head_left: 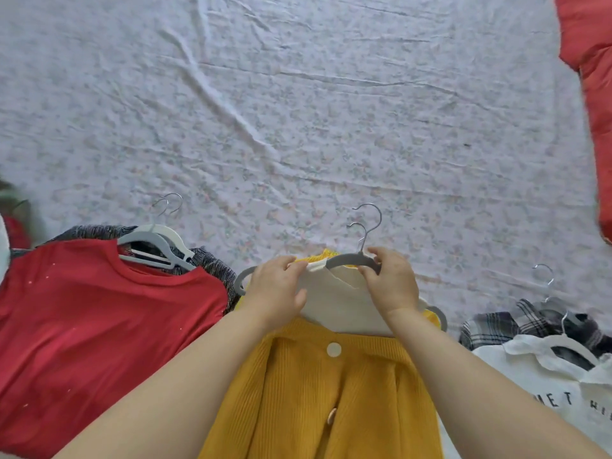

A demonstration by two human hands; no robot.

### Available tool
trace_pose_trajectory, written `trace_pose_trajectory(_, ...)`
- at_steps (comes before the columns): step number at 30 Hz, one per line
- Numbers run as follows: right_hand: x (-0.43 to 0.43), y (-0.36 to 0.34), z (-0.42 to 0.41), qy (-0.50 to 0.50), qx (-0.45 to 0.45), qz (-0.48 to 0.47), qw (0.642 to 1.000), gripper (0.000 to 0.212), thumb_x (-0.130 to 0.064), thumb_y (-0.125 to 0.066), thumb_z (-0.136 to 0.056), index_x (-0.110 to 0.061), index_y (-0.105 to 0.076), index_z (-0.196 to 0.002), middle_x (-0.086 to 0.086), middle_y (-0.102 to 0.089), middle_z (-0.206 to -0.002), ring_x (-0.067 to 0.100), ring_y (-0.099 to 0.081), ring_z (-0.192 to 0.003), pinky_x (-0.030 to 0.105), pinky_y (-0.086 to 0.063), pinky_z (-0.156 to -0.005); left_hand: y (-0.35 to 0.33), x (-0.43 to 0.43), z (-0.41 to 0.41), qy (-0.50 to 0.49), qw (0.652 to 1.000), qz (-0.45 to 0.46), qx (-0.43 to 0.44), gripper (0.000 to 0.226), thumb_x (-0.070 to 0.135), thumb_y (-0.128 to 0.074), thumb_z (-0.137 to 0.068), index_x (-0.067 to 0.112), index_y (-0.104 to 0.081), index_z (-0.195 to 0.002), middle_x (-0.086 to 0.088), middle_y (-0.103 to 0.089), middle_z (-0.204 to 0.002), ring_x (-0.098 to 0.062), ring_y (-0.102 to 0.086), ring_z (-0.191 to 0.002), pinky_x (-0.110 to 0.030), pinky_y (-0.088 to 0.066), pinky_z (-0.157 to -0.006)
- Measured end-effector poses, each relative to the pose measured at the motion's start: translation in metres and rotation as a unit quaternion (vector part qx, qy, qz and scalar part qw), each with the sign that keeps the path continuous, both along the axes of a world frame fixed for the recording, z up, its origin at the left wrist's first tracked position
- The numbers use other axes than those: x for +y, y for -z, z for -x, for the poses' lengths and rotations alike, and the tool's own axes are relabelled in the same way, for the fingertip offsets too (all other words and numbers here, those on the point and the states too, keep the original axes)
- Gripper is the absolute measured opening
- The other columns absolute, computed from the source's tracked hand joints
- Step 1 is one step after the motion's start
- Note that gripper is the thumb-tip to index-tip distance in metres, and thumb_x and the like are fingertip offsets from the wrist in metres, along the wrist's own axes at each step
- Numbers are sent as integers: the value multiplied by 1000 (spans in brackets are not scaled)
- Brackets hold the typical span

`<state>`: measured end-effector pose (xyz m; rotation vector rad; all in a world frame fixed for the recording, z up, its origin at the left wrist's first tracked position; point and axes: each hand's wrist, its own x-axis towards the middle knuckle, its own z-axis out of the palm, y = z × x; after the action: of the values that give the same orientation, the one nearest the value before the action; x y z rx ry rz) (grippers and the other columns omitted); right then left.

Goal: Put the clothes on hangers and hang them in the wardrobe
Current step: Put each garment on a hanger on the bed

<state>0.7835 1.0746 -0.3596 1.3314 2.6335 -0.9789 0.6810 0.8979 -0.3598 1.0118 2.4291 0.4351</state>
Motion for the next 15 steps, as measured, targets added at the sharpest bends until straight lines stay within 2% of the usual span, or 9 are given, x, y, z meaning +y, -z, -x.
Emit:
trace_pose_trajectory(3, 0, 22, 2, -2, -63, 6, 998, 45, -20, -63, -86, -16, -50, -128, 10, -49, -127, 25, -44, -119, 35, -37, -94, 17, 1, -2, -6, 1000, 17, -9, 55, 29, -54, -87, 22, -38, -139, -5, -35, -144, -21, -31, -132, -33, -22, -103)
trace_pose_trajectory(7, -23, 29, -14, -55, -75, 19, 995, 42, -17, -60, -87, -12, -50, -127, 9, -49, -129, 24, -40, -122, 32, -32, -98, 20, -9, -11, 6, 998, 44, -34, 55, 29, -53, -88, 21, -36, -139, -5, -35, -144, -22, -29, -133, -37, -23, -106)
trace_pose_trajectory(15, -72, -28, -23, -129, -99, 41, 986, 47, -27, -60, -88, -18, -44, -132, 2, -44, -133, 20, -37, -125, 32, -35, -102, -40, -32, -9, 6, 998, 67, 14, 51, 31, -51, -87, 20, -40, -136, -1, -43, -137, -20, -37, -127, -35, -29, -101)
